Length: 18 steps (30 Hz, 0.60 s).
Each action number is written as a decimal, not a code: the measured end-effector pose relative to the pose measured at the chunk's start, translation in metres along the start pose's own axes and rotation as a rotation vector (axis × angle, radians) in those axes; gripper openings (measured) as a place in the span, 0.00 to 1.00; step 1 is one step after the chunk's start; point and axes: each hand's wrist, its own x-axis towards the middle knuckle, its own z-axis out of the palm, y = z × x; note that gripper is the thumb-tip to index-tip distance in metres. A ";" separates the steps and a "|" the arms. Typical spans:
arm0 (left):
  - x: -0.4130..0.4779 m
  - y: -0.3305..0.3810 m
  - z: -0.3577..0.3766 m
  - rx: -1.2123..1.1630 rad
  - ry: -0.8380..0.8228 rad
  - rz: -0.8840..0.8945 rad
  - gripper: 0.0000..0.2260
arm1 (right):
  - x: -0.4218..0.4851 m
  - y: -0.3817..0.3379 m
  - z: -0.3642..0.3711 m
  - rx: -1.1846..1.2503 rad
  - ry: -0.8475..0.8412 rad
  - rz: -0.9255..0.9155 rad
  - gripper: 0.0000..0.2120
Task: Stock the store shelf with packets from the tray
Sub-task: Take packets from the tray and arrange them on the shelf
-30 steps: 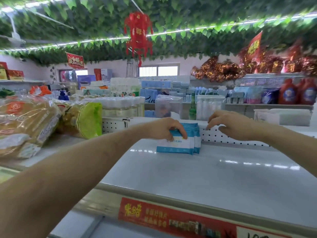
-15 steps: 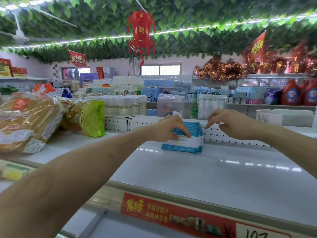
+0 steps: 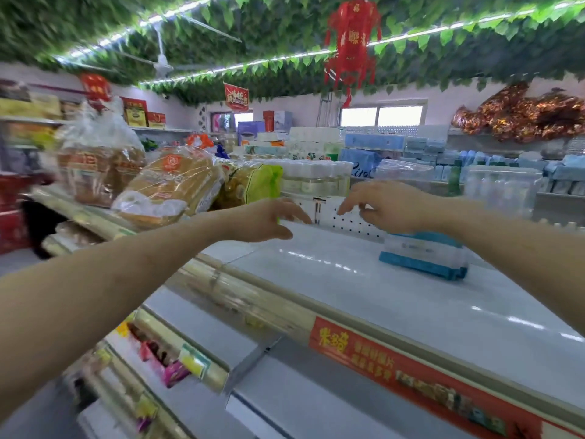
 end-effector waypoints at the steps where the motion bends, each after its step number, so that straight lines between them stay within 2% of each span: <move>1: -0.021 -0.009 -0.007 -0.009 0.018 -0.038 0.18 | 0.015 -0.013 0.005 0.010 -0.006 -0.043 0.23; 6: -0.124 -0.039 -0.029 0.053 0.096 -0.221 0.18 | 0.081 -0.099 0.026 0.056 -0.038 -0.257 0.21; 11: -0.237 -0.047 -0.035 -0.044 0.259 -0.431 0.16 | 0.128 -0.212 0.046 0.211 -0.083 -0.494 0.21; 15: -0.331 -0.047 -0.007 -0.079 0.378 -0.604 0.16 | 0.131 -0.299 0.079 0.314 -0.142 -0.678 0.19; 18: -0.399 -0.041 0.035 -0.105 0.399 -0.750 0.17 | 0.120 -0.346 0.124 0.405 -0.278 -0.756 0.18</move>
